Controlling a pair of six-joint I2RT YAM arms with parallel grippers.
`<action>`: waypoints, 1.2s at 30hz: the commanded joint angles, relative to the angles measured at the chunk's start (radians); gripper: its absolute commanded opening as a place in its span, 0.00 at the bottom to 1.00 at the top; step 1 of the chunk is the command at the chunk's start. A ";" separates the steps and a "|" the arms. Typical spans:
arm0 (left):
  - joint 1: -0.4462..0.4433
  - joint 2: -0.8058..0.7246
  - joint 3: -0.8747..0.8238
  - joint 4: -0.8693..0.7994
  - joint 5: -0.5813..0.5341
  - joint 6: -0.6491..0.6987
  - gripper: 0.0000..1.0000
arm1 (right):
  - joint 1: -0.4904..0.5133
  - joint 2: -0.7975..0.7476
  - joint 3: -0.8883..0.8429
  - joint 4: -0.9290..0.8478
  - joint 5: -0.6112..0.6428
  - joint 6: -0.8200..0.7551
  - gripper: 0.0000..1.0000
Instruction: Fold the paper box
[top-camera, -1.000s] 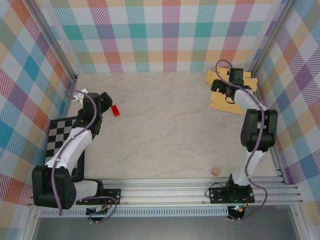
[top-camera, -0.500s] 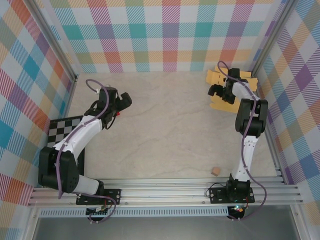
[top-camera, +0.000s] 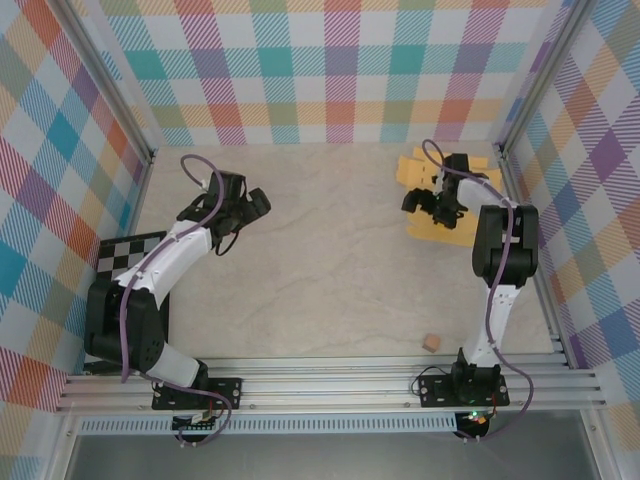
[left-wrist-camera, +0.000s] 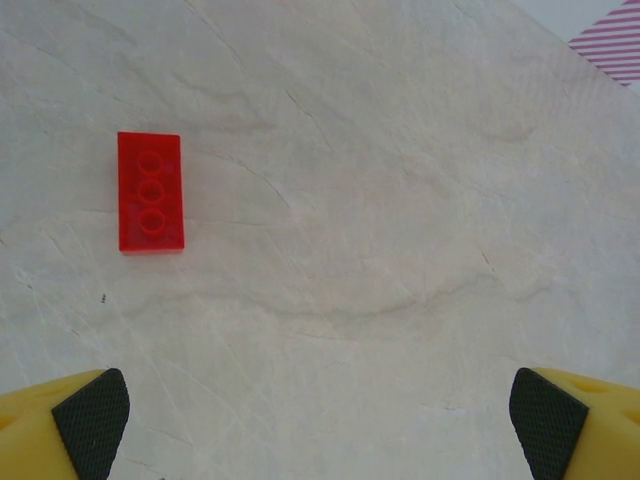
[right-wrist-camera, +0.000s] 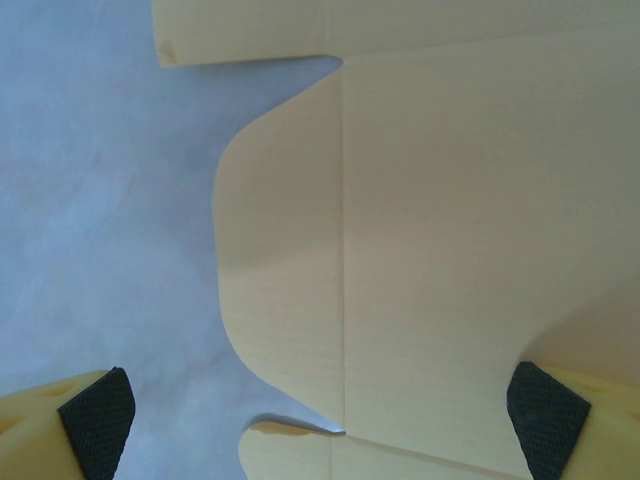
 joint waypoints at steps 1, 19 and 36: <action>-0.022 -0.053 -0.032 -0.029 0.055 -0.032 1.00 | 0.063 -0.057 -0.134 -0.032 -0.067 0.020 1.00; -0.080 -0.080 -0.166 0.120 0.265 -0.004 0.97 | 0.580 -0.390 -0.482 0.071 -0.081 0.184 1.00; -0.149 0.507 0.234 0.237 0.493 0.147 0.72 | 0.349 -0.488 -0.118 -0.059 -0.040 -0.491 0.91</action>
